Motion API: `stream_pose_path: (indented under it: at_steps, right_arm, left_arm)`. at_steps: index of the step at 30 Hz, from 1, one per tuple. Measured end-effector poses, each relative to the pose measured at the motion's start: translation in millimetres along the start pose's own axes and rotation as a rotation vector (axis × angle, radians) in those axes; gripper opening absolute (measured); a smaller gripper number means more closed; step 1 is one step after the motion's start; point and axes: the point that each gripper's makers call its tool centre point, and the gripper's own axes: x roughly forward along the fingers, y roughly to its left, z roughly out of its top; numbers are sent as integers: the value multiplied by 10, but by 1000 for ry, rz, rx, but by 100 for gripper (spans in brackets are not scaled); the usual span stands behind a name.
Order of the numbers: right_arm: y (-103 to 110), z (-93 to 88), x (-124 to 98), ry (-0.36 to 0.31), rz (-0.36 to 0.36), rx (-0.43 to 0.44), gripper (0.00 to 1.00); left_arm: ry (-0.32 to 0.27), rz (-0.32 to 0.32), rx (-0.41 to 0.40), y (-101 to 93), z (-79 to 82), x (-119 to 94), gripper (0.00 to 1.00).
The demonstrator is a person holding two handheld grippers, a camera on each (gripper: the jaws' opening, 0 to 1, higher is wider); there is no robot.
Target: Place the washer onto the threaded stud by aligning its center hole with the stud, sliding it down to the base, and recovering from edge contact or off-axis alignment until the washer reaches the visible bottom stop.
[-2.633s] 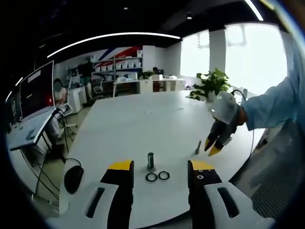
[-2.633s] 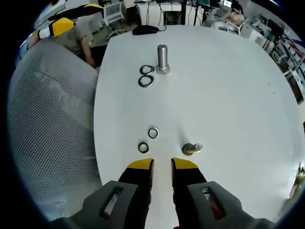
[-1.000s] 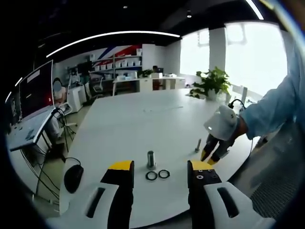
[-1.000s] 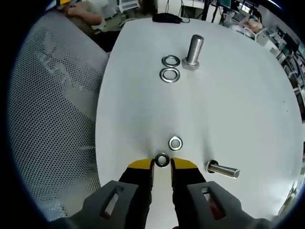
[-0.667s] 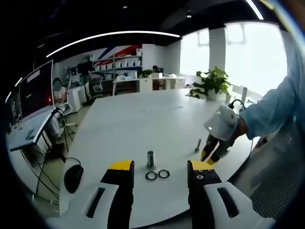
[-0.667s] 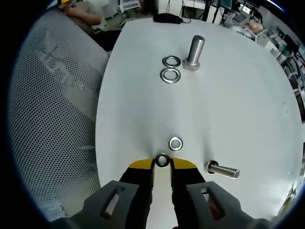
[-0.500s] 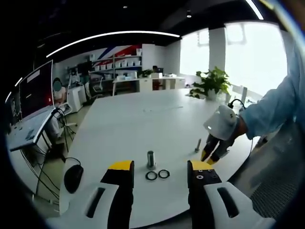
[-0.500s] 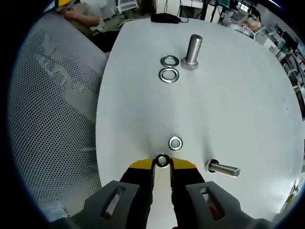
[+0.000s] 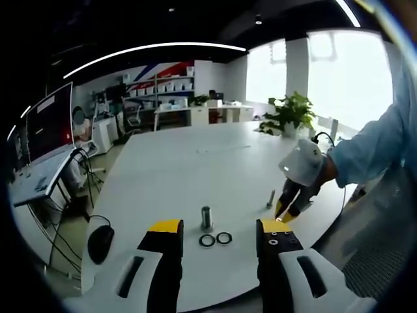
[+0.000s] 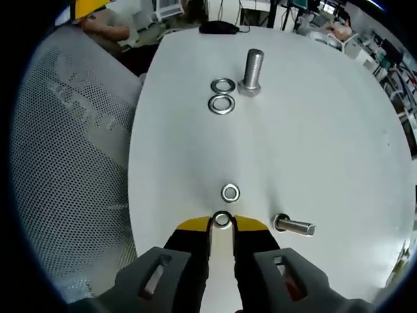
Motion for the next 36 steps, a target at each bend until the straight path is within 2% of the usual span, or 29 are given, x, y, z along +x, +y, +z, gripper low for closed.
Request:
stream_pose_path:
  at_steps: [16,36]
  right_arm:
    - [-164,-62,-219,-26,-24,44,14]
    - [-346,-109,-421,-37,-60,55,14]
  left_arm:
    - [-2,-3,1,-4,6,0,43]
    - [3,-4,3,-7,-5,3,43]
